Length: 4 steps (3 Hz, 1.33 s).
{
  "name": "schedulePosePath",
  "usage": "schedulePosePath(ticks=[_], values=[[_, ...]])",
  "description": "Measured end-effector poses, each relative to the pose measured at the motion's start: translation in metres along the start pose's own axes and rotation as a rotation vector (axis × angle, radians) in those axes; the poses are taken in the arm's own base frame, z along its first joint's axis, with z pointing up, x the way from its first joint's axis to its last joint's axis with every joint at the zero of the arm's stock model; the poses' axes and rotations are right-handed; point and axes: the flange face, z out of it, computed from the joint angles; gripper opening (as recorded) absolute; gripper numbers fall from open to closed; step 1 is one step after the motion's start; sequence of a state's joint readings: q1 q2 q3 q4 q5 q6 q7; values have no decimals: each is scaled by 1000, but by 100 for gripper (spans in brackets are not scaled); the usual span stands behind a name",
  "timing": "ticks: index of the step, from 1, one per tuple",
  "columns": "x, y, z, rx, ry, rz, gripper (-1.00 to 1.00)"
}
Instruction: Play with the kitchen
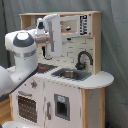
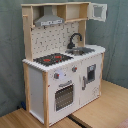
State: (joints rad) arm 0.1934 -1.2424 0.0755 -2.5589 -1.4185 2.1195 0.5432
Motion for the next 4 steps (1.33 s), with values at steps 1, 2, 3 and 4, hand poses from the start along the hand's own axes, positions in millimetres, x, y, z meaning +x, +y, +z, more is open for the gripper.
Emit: schedulePosePath(ticks=[1,2,3,4], values=[[22,0,8,13,7,-1,-100],[44,1,15,23,18,-1,-100],[67,-9,27,46,25,-15,-100],[90,-21,35,71,42,-31,-100]])
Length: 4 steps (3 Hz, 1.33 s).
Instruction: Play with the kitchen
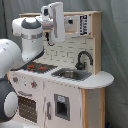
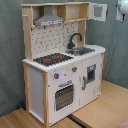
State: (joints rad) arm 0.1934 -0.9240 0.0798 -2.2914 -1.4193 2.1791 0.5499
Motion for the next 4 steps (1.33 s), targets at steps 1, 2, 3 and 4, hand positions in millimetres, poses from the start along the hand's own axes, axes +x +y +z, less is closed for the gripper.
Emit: schedulePosePath(ticks=[1,2,3,4], values=[[23,-15,6,24,23,-20,-100],[42,-47,13,61,35,-45,-100],[47,-94,23,114,29,-72,-100],[65,-138,8,170,76,-122,-100]])
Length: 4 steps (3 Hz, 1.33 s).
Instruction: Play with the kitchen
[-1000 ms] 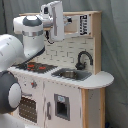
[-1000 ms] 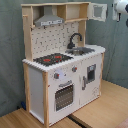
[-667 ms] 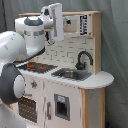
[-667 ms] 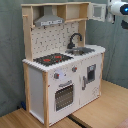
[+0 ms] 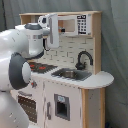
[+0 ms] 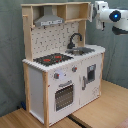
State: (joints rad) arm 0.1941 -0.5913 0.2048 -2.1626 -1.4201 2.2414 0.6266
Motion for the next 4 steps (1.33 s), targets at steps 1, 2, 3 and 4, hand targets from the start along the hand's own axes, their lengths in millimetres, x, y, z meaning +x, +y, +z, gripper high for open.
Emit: schedulePosePath(ticks=[1,2,3,4], values=[[26,-17,4,25,24,-12,-100],[48,-27,9,39,46,-17,-100],[72,-35,14,49,72,-21,-100],[95,-44,18,56,101,-25,-100]])
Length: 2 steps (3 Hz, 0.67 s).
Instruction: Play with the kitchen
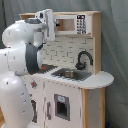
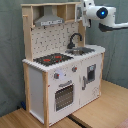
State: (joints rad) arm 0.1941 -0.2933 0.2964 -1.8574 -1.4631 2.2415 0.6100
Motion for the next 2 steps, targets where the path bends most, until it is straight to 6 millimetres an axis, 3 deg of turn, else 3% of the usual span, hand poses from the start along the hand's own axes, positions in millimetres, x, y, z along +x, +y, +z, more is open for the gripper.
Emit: schedulePosePath(ticks=[2], values=[[42,-22,9,24,65,-21,-100]])
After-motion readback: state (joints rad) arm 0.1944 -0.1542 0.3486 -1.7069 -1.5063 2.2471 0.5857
